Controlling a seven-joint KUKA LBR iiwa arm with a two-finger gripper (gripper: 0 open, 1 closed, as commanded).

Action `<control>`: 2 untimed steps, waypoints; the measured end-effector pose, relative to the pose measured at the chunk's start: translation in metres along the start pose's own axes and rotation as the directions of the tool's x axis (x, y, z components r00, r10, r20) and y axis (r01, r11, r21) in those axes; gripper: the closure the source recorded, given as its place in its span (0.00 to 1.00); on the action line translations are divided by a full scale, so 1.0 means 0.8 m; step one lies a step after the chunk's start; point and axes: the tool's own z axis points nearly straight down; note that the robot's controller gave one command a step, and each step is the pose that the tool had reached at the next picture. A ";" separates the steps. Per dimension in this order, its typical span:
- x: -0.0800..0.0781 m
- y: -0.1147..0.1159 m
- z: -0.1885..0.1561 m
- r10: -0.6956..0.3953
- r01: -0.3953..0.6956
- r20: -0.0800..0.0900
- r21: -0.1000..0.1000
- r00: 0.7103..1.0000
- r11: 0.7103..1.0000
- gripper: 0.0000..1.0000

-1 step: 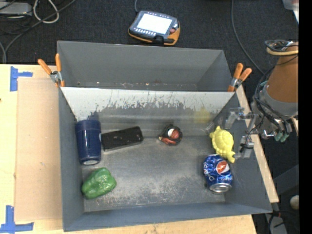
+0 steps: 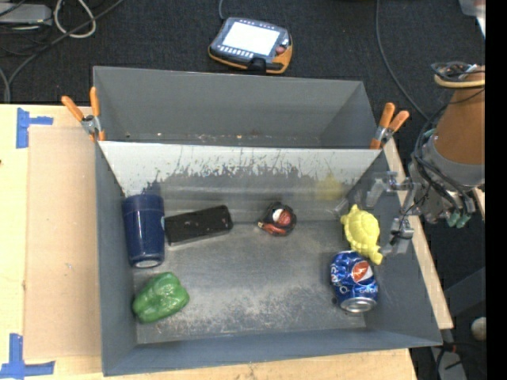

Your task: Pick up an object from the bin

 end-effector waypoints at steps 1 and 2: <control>-0.008 -0.003 0.109 -0.277 0.277 0.000 -0.001 0.961 0.961 0.00; -0.008 0.001 0.112 -0.614 0.614 0.002 0.000 0.789 0.789 0.00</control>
Offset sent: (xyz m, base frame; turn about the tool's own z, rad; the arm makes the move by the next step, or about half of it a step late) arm 0.0062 0.0011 -0.0729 -0.8215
